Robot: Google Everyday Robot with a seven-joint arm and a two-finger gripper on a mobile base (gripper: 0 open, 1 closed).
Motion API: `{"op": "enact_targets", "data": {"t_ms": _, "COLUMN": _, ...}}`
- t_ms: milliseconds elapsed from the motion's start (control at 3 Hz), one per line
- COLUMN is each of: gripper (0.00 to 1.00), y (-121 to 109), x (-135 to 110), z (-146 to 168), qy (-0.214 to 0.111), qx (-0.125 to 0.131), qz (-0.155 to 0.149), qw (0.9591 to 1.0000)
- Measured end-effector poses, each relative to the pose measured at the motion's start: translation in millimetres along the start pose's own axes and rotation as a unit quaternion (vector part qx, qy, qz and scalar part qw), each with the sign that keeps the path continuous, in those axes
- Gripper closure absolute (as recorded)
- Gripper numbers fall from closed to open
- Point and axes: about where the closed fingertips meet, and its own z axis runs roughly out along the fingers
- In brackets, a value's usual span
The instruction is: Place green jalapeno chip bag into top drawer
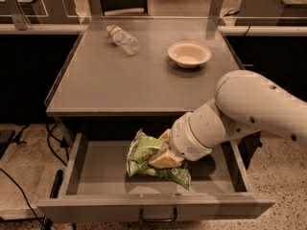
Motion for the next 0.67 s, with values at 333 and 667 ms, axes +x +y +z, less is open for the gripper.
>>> {"op": "enact_targets", "data": {"t_ms": 333, "gripper": 1.00, "y": -7, "x": 8, "z": 10, "qy": -0.005, "qx": 0.023, "qz": -0.011, "qw": 0.9997}}
{"op": "enact_targets", "data": {"t_ms": 667, "gripper": 1.00, "y": -18, "x": 20, "z": 29, "qy": -0.019, "qx": 0.045, "qz": -0.022, "qw": 0.9986}}
